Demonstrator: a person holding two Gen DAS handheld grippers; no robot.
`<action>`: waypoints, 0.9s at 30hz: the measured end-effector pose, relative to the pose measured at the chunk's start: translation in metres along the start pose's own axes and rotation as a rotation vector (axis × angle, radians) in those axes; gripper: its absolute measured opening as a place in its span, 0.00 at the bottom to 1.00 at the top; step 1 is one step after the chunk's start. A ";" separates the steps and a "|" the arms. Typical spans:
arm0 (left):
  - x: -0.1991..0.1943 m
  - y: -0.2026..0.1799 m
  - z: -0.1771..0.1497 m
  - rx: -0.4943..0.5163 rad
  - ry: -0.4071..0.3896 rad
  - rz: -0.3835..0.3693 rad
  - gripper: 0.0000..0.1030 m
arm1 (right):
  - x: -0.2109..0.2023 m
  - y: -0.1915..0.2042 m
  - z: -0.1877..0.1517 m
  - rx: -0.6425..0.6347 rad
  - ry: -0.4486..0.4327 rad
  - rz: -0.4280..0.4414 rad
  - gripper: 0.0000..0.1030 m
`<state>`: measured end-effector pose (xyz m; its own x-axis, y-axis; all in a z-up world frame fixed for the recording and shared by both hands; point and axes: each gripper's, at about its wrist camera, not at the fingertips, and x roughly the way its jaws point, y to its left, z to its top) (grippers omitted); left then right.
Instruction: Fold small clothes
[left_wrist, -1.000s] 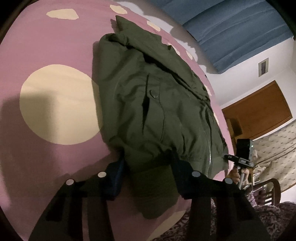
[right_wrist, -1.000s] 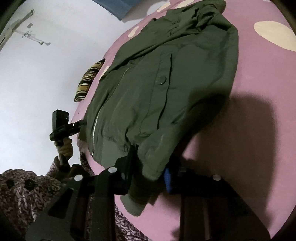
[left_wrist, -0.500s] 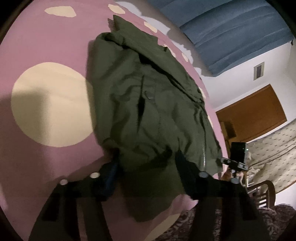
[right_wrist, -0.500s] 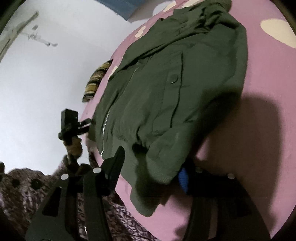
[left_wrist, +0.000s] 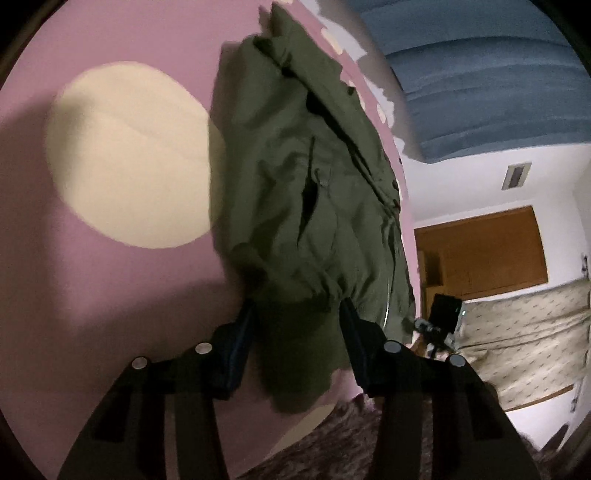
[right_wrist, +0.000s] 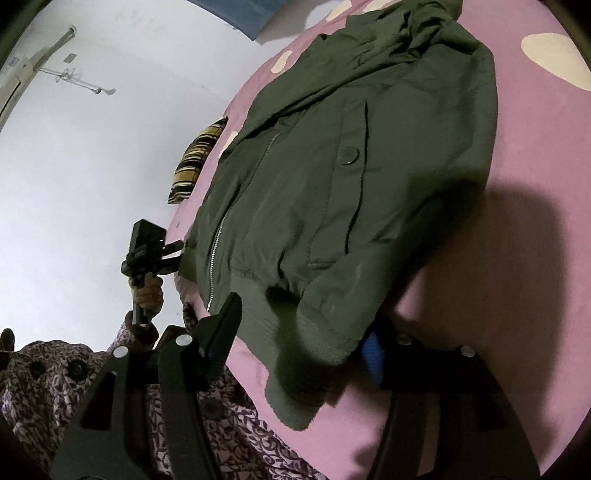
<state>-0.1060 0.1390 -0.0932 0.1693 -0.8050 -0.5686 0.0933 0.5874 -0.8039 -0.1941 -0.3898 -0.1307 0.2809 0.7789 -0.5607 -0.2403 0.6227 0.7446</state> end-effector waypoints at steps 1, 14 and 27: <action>0.004 -0.004 0.002 0.013 0.004 0.011 0.44 | 0.001 0.000 0.000 0.001 -0.001 0.001 0.58; 0.001 -0.014 -0.007 0.083 0.005 0.039 0.17 | 0.001 0.001 -0.001 -0.021 -0.007 -0.093 0.24; -0.008 -0.052 0.031 0.114 -0.101 -0.299 0.12 | -0.039 0.016 0.033 0.008 -0.241 0.212 0.14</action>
<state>-0.0820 0.1174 -0.0413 0.2139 -0.9343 -0.2854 0.2619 0.3363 -0.9046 -0.1777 -0.4126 -0.0852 0.4379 0.8505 -0.2912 -0.3104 0.4471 0.8389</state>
